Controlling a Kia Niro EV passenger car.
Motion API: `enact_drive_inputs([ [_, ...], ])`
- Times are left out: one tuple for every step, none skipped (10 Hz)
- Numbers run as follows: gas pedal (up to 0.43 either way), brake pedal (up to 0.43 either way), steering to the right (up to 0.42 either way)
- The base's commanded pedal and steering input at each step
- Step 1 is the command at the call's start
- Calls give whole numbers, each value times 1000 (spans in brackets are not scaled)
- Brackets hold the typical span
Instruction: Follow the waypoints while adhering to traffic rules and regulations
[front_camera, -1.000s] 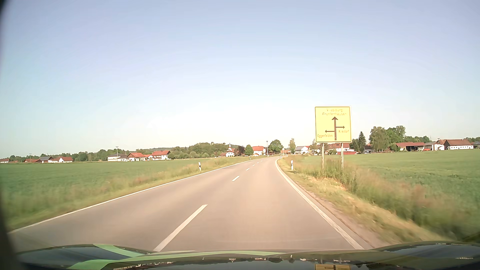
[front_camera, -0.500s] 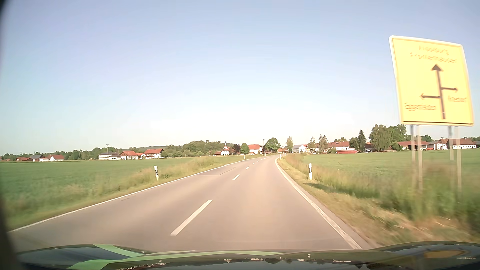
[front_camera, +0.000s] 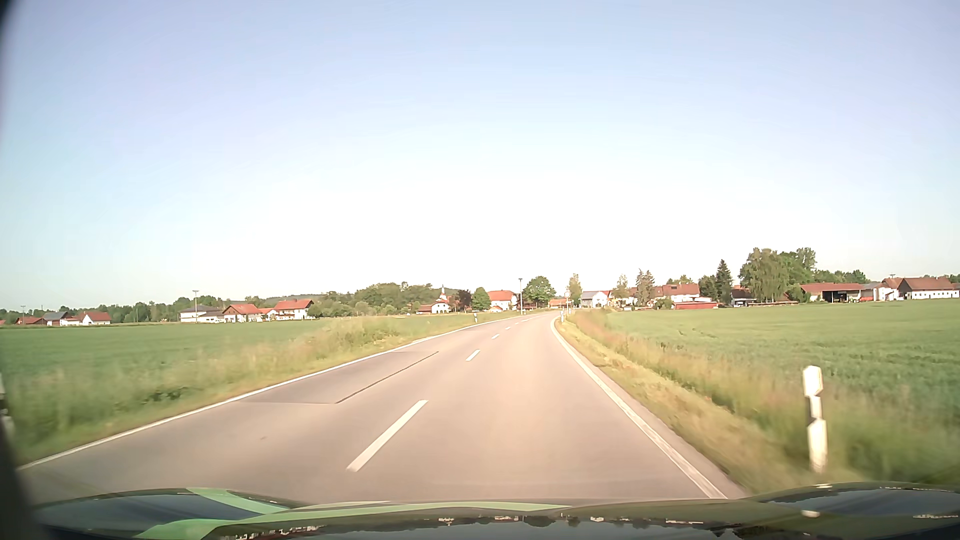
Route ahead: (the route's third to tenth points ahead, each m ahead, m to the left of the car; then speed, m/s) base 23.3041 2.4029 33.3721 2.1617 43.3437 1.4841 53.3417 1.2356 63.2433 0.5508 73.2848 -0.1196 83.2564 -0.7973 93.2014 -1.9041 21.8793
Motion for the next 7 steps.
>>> enact_drive_inputs([
  [150, 0, 5],
  [150, 0, 4],
  [150, 0, 4],
  [150, 0, 4],
  [110, 0, 5],
  [39, 0, 5],
  [0, 0, 4],
])
